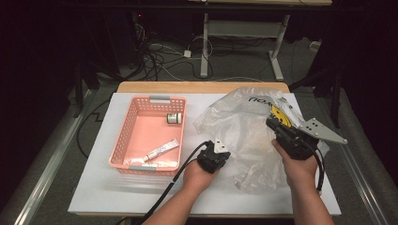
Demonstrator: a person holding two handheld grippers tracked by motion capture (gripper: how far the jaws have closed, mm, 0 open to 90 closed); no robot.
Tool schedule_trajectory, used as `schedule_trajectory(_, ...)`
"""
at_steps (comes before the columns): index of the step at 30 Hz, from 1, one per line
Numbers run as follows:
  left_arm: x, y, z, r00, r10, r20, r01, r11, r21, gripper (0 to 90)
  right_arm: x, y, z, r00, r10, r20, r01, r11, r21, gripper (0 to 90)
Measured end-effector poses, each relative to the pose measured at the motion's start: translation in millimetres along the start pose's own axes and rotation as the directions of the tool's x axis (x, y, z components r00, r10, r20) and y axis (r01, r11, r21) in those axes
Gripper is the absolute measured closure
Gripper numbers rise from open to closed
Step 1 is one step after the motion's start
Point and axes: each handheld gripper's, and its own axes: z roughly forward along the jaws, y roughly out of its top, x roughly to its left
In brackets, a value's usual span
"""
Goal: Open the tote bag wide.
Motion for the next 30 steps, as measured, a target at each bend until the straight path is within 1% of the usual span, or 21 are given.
schedule_trajectory(1,0.2,-0.4,-0.8,0.9999,-0.009,0.004,0.009,0.9999,-0.007,82.5,1.5,-5.7,3.0,0.9996,-0.029,0.003,0.029,0.999,0.021,90.0)
schedule_trajectory(2,0.6,-0.6,-1.7,0.9996,-0.025,0.014,0.025,0.9996,-0.013,82.5,1.5,-5.7,3.0,0.9996,-0.029,0.003,0.029,0.999,0.021,90.0)
schedule_trajectory(3,0.7,-0.9,-2.9,0.9989,-0.042,0.020,0.042,0.9989,-0.023,74.5,1.6,-10.5,5.1,0.9992,-0.041,-0.004,0.041,0.999,0.034,90.0)
schedule_trajectory(6,-1.0,-2.1,-10.2,0.9963,-0.071,0.048,0.074,0.9952,-0.065,60.4,-1.2,-15.2,6.3,0.9992,-0.035,-0.018,0.035,0.998,0.044,90.0)
schedule_trajectory(7,-2.4,-2.4,-13.6,0.9957,-0.074,0.056,0.079,0.9939,-0.077,60.4,-1.2,-15.2,6.3,0.9992,-0.035,-0.018,0.035,0.998,0.044,90.0)
schedule_trajectory(8,-4.2,-2.6,-17.3,0.9950,-0.075,0.065,0.081,0.9924,-0.093,56.4,-2.1,-16.0,6.4,0.9994,-0.027,-0.020,0.028,0.999,0.045,90.0)
schedule_trajectory(9,-6.1,-2.7,-21.6,0.9952,-0.068,0.070,0.075,0.9916,-0.105,49.5,-3.6,-17.0,6.9,0.9993,-0.033,-0.018,0.033,0.998,0.044,90.0)
schedule_trajectory(11,-10.4,-3.1,-31.8,0.9951,-0.056,0.081,0.066,0.9885,-0.136,42.6,-4.0,-17.0,6.9,0.9991,-0.040,-0.017,0.041,0.998,0.043,90.0)
schedule_trajectory(12,-12.4,-3.6,-37.2,0.9958,-0.048,0.079,0.060,0.9867,-0.151,42.6,-4.0,-17.0,6.9,0.9991,-0.040,-0.017,0.041,0.998,0.043,90.0)
schedule_trajectory(14,-14.2,-5.2,-47.5,0.9945,-0.044,0.095,0.060,0.9841,-0.168,37.6,-3.8,-16.7,6.3,0.9991,-0.040,-0.014,0.040,0.998,0.043,90.0)
schedule_trajectory(15,-15.2,-6.5,-53.8,0.9945,-0.042,0.096,0.059,0.9816,-0.181,34.9,-4.2,-16.4,6.2,0.9989,-0.045,-0.013,0.046,0.998,0.041,90.0)
schedule_trajectory(16,-15.8,-7.3,-57.7,0.9950,-0.039,0.092,0.056,0.9806,-0.188,28.9,-4.9,-16.0,5.9,0.9989,-0.046,-0.011,0.046,0.998,0.037,90.0)
schedule_trajectory(17,-16.2,-8.3,-62.7,0.9948,-0.035,0.096,0.053,0.9792,-0.196,27.5,-5.2,-15.9,5.8,0.9989,-0.046,-0.011,0.046,0.998,0.036,90.0)
schedule_trajectory(18,-16.7,-9.3,-67.6,0.9942,-0.033,0.102,0.054,0.9780,-0.202,24.6,-6.0,-15.9,5.6,0.9987,-0.050,-0.011,0.051,0.998,0.036,90.0)
schedule_trajectory(19,-17.4,-10.1,-72.2,0.9942,-0.028,0.104,0.049,0.9774,-0.205,21.9,-5.9,-16.0,5.3,0.9991,-0.042,-0.009,0.042,0.998,0.038,90.0)
schedule_trajectory(20,-18.0,-10.9,-76.6,0.9943,-0.022,0.104,0.043,0.9774,-0.207,21.9,-5.9,-16.0,5.3,0.9991,-0.042,-0.009,0.042,0.998,0.038,90.0)
schedule_trajectory(22,-18.4,-12.7,-85.0,0.9946,-0.013,0.103,0.034,0.9774,-0.209,15.6,-7.5,-15.9,5.3,0.9989,-0.047,-0.006,0.047,0.998,0.037,90.0)
schedule_trajectory(25,-16.0,-16.2,-96.4,0.9953,-0.011,0.097,0.032,0.9759,-0.216,14.1,-8.0,-16.0,5.4,0.9992,-0.041,-0.003,0.041,0.998,0.038,90.0)
schedule_trajectory(28,-10.2,-19.8,-106.1,0.9964,-0.025,0.080,0.042,0.9760,-0.214,7.3,-8.9,-16.6,5.1,0.9994,-0.035,0.000,0.035,0.999,0.040,90.0)
schedule_trajectory(29,-7.3,-21.1,-108.8,0.9960,-0.039,0.080,0.055,0.9764,-0.209,1.3,-9.5,-16.6,5.0,0.9994,-0.035,-0.001,0.035,0.999,0.040,90.0)
schedule_trajectory(30,-4.4,-22.4,-111.7,0.9959,-0.050,0.075,0.065,0.9771,-0.203,1.3,-9.5,-16.6,5.0,0.9994,-0.035,-0.001,0.035,0.999,0.040,90.0)
